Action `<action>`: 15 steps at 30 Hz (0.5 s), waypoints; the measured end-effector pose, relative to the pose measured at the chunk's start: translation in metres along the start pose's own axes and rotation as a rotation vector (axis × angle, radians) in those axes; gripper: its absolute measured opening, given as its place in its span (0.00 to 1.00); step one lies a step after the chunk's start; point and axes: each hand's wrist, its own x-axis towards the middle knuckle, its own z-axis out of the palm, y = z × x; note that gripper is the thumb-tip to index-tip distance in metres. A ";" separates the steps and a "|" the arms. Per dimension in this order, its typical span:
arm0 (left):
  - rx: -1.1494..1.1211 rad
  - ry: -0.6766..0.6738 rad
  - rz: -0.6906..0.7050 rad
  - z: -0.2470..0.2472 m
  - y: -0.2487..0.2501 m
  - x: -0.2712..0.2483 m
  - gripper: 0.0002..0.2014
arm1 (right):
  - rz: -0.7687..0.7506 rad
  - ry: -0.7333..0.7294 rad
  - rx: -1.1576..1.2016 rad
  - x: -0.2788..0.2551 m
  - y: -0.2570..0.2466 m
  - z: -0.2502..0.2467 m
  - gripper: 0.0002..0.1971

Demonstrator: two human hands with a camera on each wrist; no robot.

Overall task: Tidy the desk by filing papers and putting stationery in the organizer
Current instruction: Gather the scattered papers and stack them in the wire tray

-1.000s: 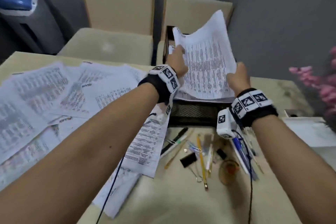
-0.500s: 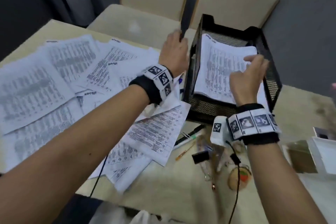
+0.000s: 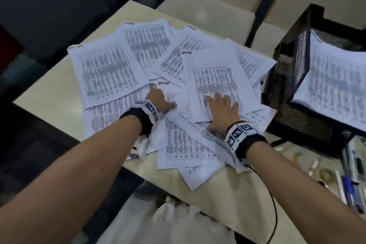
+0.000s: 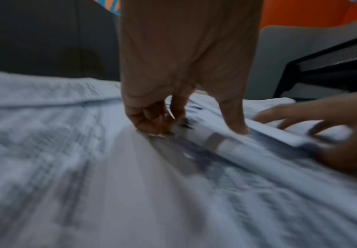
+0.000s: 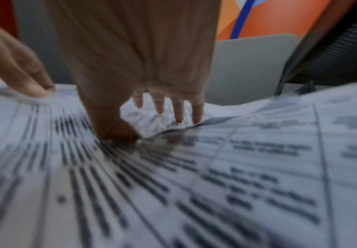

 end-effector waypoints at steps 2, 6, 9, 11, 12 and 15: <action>-0.012 -0.032 0.016 0.017 0.006 -0.003 0.24 | -0.038 0.078 -0.019 0.005 -0.002 0.002 0.44; -0.140 -0.131 0.070 0.026 0.018 -0.004 0.19 | -0.103 0.254 0.050 0.008 0.002 0.008 0.20; -0.323 -0.113 0.098 -0.007 0.004 0.000 0.06 | -0.097 0.344 0.348 -0.001 -0.002 0.008 0.12; -0.547 0.066 0.065 -0.032 -0.020 0.012 0.11 | -0.201 0.360 0.498 -0.019 -0.014 0.005 0.07; -0.732 0.175 0.015 -0.042 -0.033 0.017 0.14 | -0.265 0.348 0.545 -0.029 -0.022 0.003 0.06; -1.407 0.291 -0.086 -0.053 -0.051 0.009 0.16 | -0.327 0.199 0.566 -0.053 -0.051 -0.002 0.09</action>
